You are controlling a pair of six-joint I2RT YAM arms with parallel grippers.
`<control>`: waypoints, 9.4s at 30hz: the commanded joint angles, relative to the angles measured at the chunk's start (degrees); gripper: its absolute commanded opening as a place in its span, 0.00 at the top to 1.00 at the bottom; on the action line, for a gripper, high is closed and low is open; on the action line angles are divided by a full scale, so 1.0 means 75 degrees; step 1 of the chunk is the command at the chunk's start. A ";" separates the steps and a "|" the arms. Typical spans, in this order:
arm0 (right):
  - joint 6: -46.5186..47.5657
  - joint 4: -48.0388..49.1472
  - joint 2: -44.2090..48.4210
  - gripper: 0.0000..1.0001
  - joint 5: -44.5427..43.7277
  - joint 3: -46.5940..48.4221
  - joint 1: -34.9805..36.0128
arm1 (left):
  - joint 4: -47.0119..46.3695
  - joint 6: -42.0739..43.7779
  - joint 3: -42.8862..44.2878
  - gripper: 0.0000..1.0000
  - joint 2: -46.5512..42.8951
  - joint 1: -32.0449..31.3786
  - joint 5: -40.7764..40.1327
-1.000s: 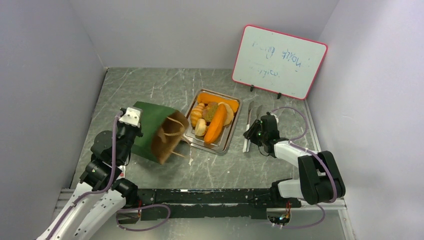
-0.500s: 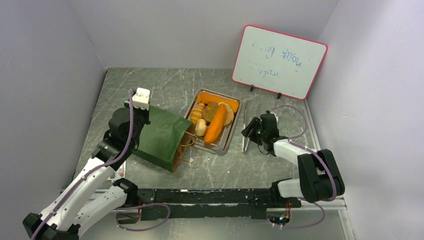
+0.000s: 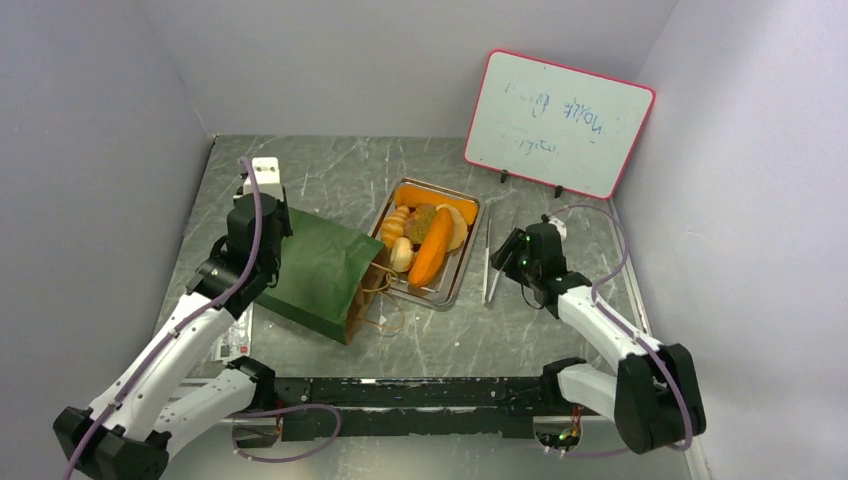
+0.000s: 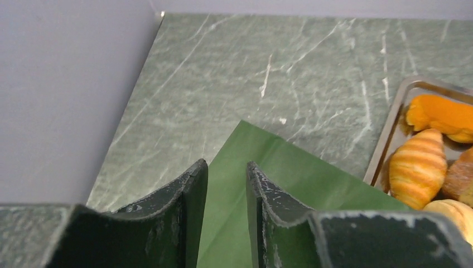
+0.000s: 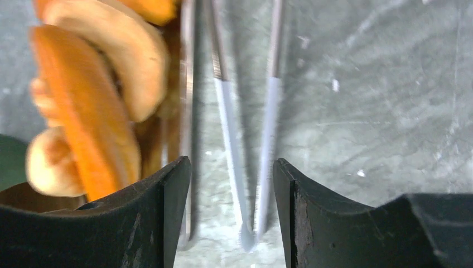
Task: Take the fake bread out of the paper bag
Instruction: Adjust the paper bag at the center of the board, then move the paper bag to the center of the board.
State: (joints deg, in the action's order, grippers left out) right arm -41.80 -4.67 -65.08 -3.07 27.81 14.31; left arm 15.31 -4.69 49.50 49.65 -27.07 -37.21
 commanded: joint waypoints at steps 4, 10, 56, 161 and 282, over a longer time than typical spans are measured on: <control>-0.0007 -0.1185 0.0365 0.42 -0.0778 0.1300 0.1704 | 0.1589 -0.1344 0.0464 0.73 0.0789 0.1188 0.0869; -0.0709 -0.1268 -0.0368 0.44 -0.1484 0.2088 0.4287 | 0.1999 -0.1481 0.0406 0.75 0.1134 0.2109 0.1992; -0.0434 0.1417 -0.4426 0.50 -0.1003 0.4744 0.6750 | 0.1017 -0.1705 -0.0796 0.83 0.1339 0.4745 0.5146; 0.4084 -0.4607 -0.7367 0.37 -0.3560 1.3930 0.8989 | 0.0603 -0.4725 -0.1555 0.71 0.0689 0.4254 0.4121; -0.2675 0.9204 -0.8233 1.00 0.1856 0.4846 0.6641 | 0.0643 -0.4217 -0.1444 0.69 0.0965 0.5204 0.4723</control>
State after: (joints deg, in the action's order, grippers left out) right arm -63.09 64.77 -124.70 11.11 60.27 65.91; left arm 20.80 -37.39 37.10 56.97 10.81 -3.70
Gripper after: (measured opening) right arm 0.003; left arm 0.304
